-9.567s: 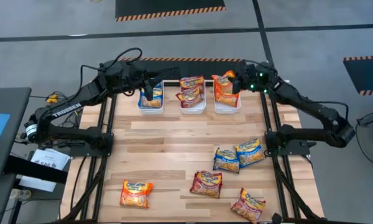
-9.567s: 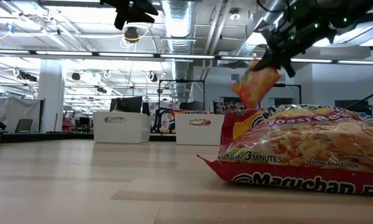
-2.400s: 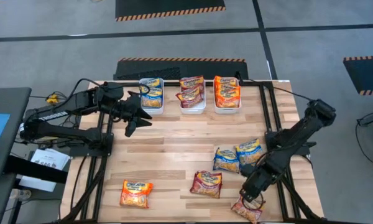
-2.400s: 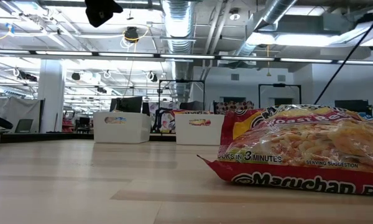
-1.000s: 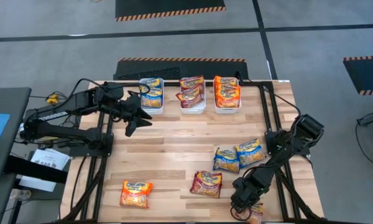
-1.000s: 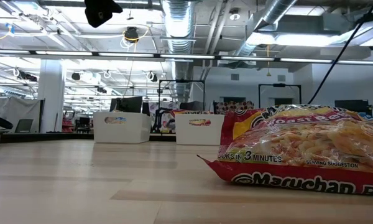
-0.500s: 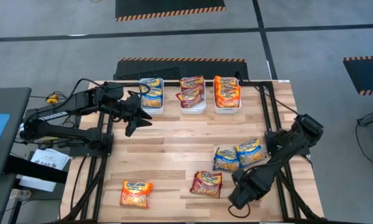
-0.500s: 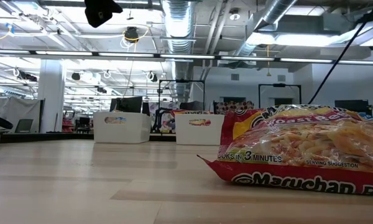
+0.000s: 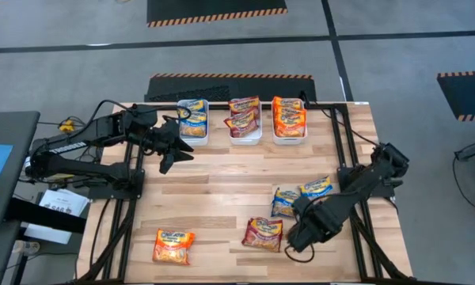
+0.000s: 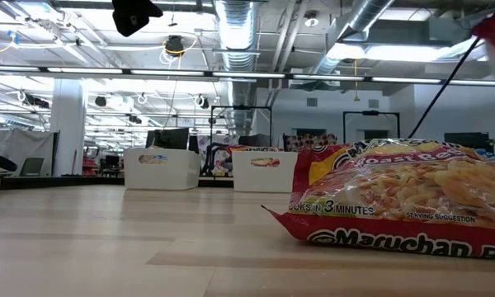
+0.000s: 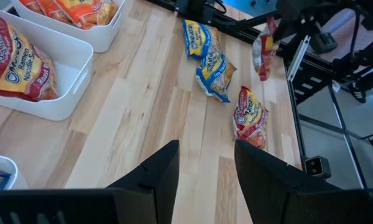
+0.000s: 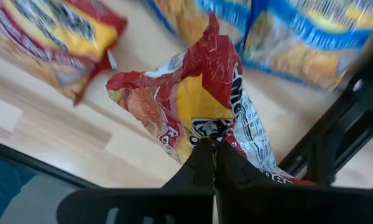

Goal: Sort Maruchan noodles
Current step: Put the red noodle pack into the middle white bin

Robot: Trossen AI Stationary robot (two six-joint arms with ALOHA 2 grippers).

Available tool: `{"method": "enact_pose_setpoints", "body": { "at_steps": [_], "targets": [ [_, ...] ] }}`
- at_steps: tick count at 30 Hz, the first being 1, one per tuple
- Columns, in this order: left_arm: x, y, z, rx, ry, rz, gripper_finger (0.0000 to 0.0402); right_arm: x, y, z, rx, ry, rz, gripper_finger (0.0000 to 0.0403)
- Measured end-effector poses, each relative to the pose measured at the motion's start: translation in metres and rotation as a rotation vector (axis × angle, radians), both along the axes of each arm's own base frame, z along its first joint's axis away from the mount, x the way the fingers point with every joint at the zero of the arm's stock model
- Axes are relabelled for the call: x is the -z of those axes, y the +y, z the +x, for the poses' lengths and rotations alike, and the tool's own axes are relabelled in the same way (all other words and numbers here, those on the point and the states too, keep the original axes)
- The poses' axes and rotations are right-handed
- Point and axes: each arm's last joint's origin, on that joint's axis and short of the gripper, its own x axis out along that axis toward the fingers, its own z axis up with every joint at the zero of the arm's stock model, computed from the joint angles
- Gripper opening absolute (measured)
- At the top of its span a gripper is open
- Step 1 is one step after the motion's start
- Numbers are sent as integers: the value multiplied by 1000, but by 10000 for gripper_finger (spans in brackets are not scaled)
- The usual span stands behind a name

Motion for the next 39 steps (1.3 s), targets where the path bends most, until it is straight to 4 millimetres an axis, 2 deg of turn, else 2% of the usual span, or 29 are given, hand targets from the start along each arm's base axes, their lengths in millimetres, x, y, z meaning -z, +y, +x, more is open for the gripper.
{"method": "enact_pose_setpoints", "body": {
  "at_steps": [8, 18, 29, 39],
  "targets": [
    [0, 0, 0, 0, 0, 1, 142, -25, -32, 22, -82, -81, -73, 6],
    [0, 0, 0, 0, 0, 1, 142, -41, -99, 56, -222, -144, -147, 6],
    [0, 2, 0, -46, 6, 27, 142, -54, -201, 93, -388, -329, -238, 6],
    [0, 2, 0, -49, 6, 21, 142, -68, -296, 103, -436, -548, -382, 6]
  ]
}}
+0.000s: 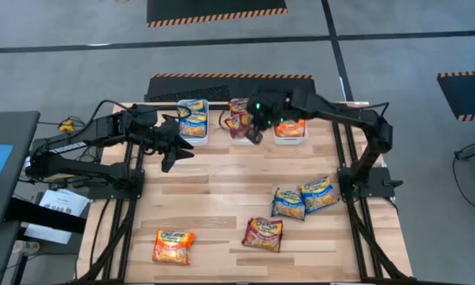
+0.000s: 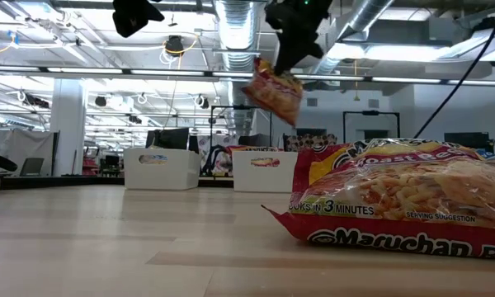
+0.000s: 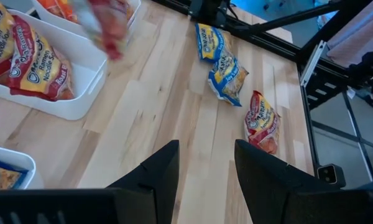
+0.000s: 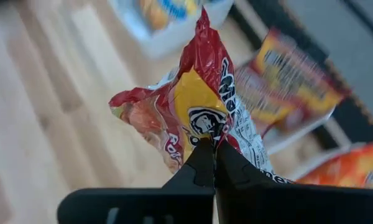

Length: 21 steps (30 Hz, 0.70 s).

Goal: Sort Maruchan noodles
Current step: Put the red noodle pack into the middle white bin

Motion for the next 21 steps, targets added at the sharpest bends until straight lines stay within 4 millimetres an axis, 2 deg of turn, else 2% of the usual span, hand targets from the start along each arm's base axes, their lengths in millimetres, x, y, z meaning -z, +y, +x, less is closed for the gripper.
{"method": "enact_pose_setpoints", "body": {
  "at_steps": [7, 11, 16, 21],
  "targets": [
    [0, 0, 0, 0, 0, -1, 142, -8, -46, -4, -3, -114, -95, 6],
    [0, 1, 0, -25, 4, 12, 142, 9, -67, 3, -15, -111, -44, 6],
    [0, 3, 0, -72, 10, 37, 142, 31, -72, 13, -27, -40, -14, 6],
    [0, 3, 0, -89, 13, 46, 142, 35, -71, 14, -44, -11, -13, 6]
  ]
}}
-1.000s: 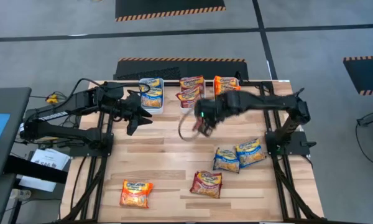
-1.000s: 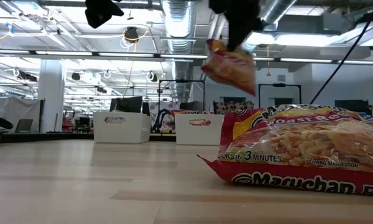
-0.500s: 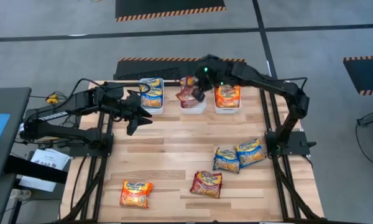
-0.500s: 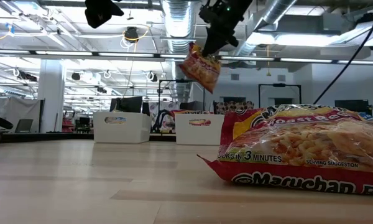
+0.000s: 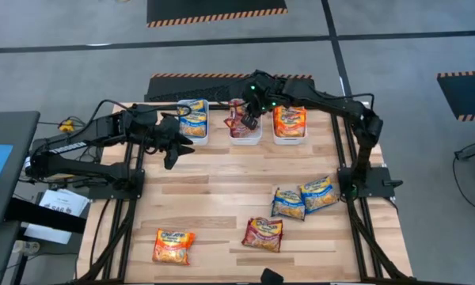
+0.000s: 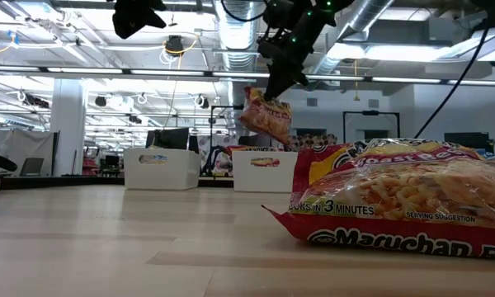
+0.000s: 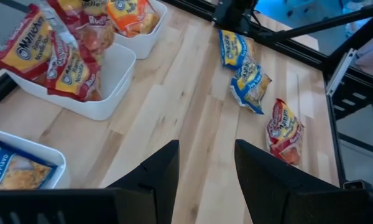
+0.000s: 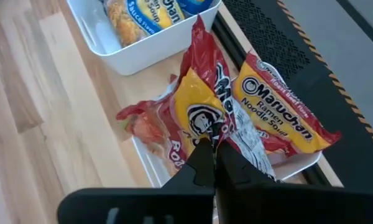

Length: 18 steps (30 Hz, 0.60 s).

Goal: Sort Maruchan noodles
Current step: Put the red noodle pack into the middle white bin

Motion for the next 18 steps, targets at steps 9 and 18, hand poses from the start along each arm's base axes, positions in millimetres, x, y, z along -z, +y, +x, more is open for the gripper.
{"method": "enact_pose_setpoints", "body": {
  "at_steps": [9, 18],
  "targets": [
    [0, 1, 0, -16, 1, 8, 142, 32, 0, 16, -22, 97, 22, 6],
    [0, 1, 0, -24, 0, -6, 142, 39, -3, 17, -8, 151, -21, 6]
  ]
}}
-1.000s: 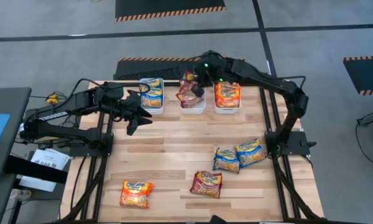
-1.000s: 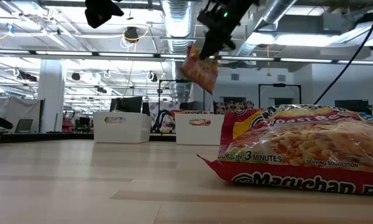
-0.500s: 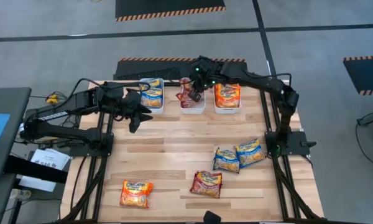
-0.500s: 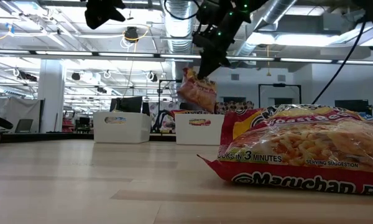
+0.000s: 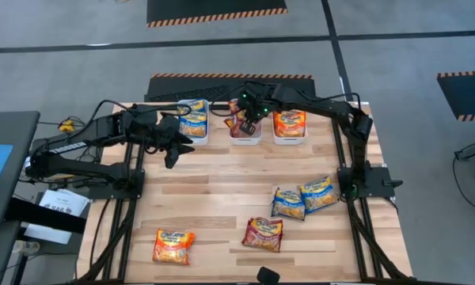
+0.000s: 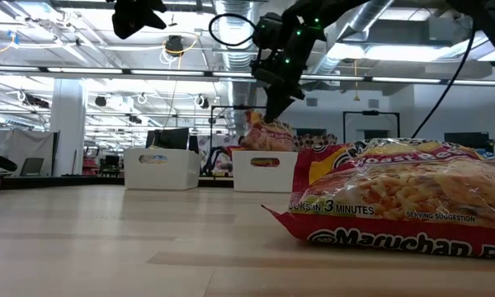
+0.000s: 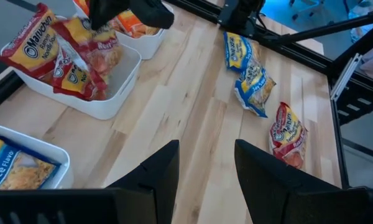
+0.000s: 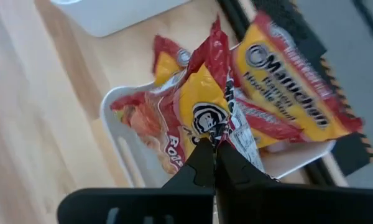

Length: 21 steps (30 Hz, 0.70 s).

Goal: Sort Maruchan noodles
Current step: Put the red noodle pack into the middle white bin

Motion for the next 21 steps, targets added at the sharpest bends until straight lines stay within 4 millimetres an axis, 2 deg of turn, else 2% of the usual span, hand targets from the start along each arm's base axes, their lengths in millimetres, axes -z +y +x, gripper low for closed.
{"method": "enact_pose_setpoints", "body": {
  "at_steps": [6, 13, 15, 21],
  "targets": [
    [0, 0, 0, -10, 1, 4, 142, 0, 2, 0, -3, 7, 0, 6],
    [0, 0, 0, -12, 0, 1, 142, 25, 13, 16, -34, 77, 17, 6],
    [0, 0, 0, -13, 0, -2, 142, 31, 13, 15, -24, 115, 26, 6],
    [0, 0, 0, -15, -1, -4, 142, 34, 15, 19, -42, 103, 29, 9]
  ]
}}
